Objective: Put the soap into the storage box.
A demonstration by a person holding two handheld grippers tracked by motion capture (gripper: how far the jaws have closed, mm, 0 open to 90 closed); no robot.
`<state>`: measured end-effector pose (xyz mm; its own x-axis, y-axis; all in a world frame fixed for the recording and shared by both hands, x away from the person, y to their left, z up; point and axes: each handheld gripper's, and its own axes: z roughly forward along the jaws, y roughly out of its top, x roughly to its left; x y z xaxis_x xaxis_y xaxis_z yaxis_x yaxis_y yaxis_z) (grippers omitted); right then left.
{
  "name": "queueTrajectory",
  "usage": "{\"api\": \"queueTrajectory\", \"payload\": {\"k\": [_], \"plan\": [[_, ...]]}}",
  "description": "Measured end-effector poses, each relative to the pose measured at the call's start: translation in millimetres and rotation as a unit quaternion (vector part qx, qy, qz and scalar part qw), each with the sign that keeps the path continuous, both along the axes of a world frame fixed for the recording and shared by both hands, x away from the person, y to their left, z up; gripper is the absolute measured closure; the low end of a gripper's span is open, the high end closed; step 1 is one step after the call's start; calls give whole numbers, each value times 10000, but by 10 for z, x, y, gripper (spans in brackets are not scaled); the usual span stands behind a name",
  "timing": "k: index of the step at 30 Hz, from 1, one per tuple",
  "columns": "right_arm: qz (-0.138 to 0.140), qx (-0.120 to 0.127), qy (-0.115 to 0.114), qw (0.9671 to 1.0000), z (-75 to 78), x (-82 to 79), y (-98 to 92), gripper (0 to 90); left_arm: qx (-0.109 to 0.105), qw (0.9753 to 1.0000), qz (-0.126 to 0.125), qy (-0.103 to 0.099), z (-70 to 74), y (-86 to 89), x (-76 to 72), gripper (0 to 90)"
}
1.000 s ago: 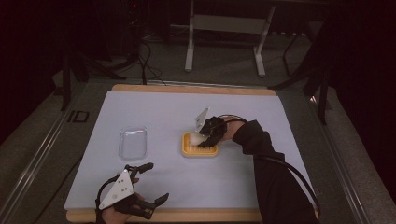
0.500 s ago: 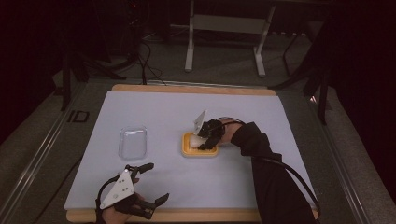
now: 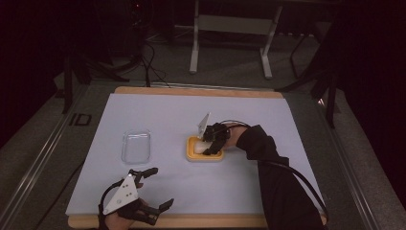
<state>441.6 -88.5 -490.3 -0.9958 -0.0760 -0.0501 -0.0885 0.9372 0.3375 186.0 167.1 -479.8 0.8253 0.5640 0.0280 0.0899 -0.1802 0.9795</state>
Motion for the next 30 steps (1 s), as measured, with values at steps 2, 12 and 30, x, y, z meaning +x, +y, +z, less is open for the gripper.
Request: {"api": "queueTrajectory", "payload": {"k": [2, 12, 30], "plan": [[-23, -9, 15, 10000, 15, -4, -4, 477, 8, 10000, 0, -4, 0, 1, 1, 11], [-71, 241, -1, 9997, 199, -36, 21, 428, 11, 10000, -7, 3, -1, -1, 2, 11], [-1138, 557, -108, 9919, 483, -53, -247, 135, 30, 10000, -4, 46, -6, -9, 10, 11]]}}
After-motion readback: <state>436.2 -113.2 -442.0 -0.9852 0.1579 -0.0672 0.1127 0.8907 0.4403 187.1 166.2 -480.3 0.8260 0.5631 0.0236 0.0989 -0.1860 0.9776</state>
